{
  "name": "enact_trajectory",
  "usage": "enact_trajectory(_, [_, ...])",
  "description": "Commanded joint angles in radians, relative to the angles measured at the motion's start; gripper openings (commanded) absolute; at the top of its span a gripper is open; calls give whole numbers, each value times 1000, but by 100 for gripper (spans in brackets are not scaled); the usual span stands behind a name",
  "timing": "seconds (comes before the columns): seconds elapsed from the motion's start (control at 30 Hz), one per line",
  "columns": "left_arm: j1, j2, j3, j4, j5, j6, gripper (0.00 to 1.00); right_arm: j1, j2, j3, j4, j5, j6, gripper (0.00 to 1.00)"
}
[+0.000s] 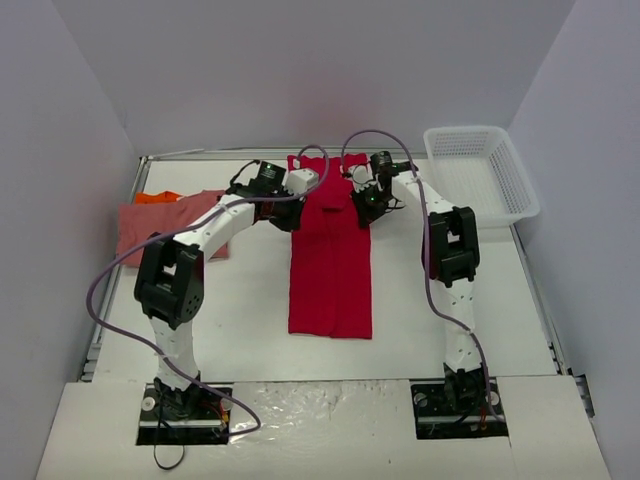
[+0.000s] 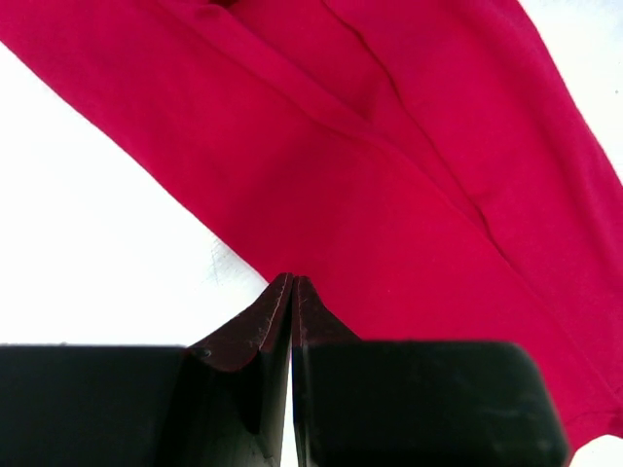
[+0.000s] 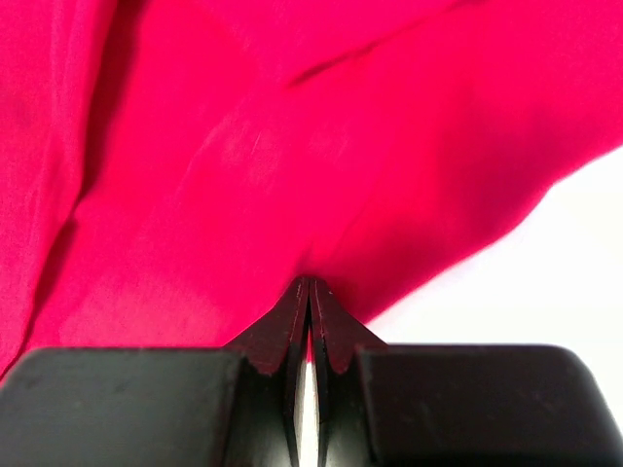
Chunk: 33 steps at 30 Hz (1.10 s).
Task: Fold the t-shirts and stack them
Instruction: Rotate the tshirt 90 degrees
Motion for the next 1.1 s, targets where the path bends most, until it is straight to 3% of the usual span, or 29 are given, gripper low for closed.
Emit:
enact_trajectory(0.0, [2,6,10,32,36,-46,2,0,-114,-47,-68,-1,-5,0])
enact_trajectory(0.53, [2,145,53,97,70,-138,2,5,-215,-175,-128,-64,4,0])
enact_trajectory(1.07, [0,158,48,95,73,-140,2,14,-174,-255,-150,-105,-28,0])
